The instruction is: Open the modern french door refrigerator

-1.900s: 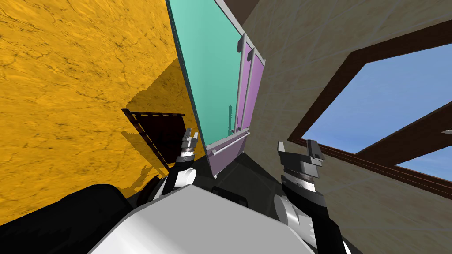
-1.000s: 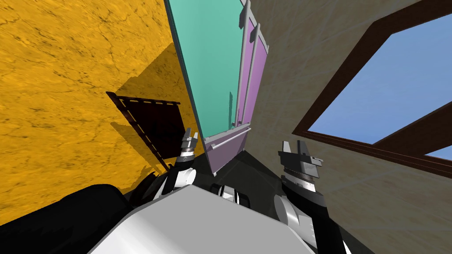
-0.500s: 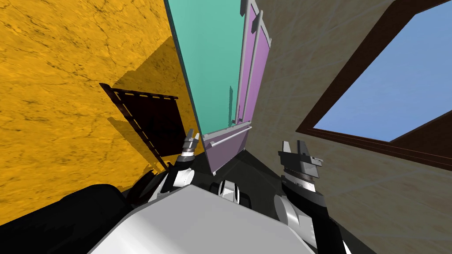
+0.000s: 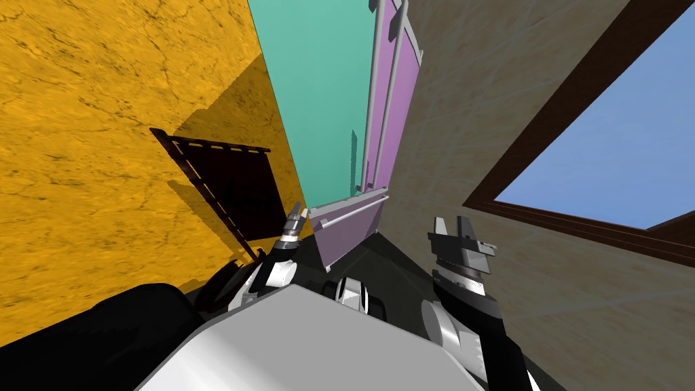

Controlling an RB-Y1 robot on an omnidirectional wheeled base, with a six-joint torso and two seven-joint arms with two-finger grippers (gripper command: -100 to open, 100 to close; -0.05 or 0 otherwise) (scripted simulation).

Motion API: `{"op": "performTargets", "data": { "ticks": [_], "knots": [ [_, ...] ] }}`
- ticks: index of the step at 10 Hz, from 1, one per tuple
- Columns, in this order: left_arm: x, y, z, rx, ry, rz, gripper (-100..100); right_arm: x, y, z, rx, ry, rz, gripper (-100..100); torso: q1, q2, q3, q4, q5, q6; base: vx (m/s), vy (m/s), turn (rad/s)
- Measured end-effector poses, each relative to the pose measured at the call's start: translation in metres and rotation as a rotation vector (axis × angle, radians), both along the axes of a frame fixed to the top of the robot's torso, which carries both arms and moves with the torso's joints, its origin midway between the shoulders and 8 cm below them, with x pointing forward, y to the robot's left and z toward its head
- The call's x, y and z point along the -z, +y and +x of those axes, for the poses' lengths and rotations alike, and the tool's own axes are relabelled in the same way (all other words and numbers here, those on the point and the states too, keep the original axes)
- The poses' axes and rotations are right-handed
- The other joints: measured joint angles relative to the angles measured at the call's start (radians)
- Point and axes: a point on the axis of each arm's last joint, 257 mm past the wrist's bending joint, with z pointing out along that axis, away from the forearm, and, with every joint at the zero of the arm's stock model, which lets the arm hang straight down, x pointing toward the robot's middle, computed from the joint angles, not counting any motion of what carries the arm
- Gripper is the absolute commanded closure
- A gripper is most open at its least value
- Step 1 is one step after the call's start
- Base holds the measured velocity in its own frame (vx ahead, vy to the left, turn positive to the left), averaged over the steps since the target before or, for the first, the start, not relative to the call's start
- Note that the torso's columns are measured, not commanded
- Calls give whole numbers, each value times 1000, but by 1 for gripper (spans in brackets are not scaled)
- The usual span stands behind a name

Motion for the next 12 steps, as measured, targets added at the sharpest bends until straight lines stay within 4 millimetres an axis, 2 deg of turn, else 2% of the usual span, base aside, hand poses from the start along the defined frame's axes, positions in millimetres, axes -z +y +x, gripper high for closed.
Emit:
{"op": "performTargets", "data": {
  "ticks": [6, 12],
  "knots": [
    [49, 27, 15, -23, 86, -16, -100, 0, 0, 0, 0, 0, 0, 0, 0, 0, 0, 0, 0, 0, 70, -69, 68],
    [94, 57, 20, -63, 160, -52, -100, 0, 0, 0, 0, 0, 0, 0, 0, -1, -1, 0, 0, 0, 67, -67, 74]
  ]
}}
